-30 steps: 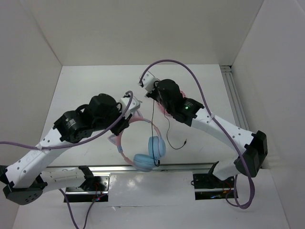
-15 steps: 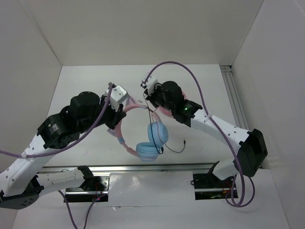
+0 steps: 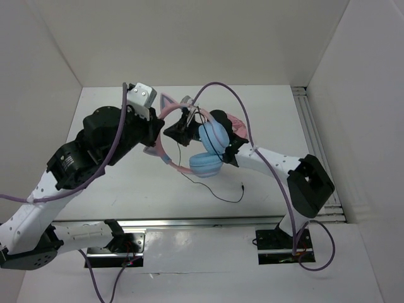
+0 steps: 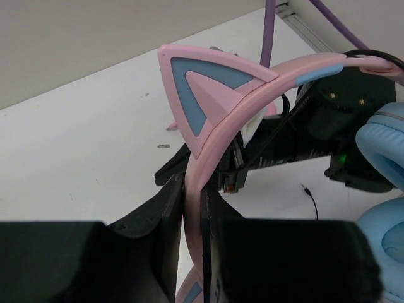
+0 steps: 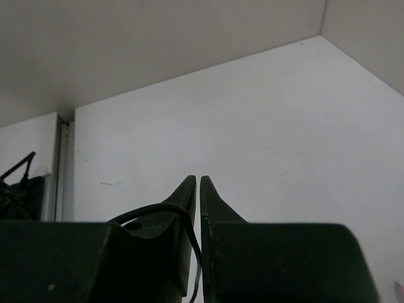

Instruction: Wrap the headphones

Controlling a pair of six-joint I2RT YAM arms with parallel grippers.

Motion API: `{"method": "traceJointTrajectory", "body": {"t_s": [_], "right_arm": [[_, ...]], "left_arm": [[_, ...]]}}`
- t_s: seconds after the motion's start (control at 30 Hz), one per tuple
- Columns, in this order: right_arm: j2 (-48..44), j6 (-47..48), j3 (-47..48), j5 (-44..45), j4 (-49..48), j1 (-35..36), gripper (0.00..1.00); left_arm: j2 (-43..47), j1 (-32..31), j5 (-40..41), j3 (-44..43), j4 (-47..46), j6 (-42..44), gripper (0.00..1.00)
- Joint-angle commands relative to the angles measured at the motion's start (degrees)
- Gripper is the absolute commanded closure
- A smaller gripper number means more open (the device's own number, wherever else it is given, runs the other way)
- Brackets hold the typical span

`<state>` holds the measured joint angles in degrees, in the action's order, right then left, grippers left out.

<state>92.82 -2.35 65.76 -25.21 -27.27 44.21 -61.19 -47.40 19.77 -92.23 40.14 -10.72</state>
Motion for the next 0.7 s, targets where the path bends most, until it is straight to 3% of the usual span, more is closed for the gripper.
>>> {"method": "traceJointTrajectory", "body": {"t_s": [0.0,0.23,0.53,0.67], "right_arm": [[4.6,-7.1,-0.3,-6.5,-9.8,-0.3,0.86],[8.5,-13.5,-3.7,-9.7,-19.3,-0.3,0.88],[12.2,-19.8,-5.5,-12.7,-28.4,-0.9,0.86],[16.8,-25.9,-5.5,-15.2,-36.5,-2.0,0.82]], "left_arm": [[-0.5,0.6,4.8,-3.7,-13.4,-7.8,1.00],[-3.3,7.1,11.4,-2.4,-17.5,-12.9,1.00],[-6.2,17.2,1.9,-0.8,-19.3,-20.1,1.00],[-4.4,18.0,0.4,2.2,-20.8,-21.5,1.00]]}}
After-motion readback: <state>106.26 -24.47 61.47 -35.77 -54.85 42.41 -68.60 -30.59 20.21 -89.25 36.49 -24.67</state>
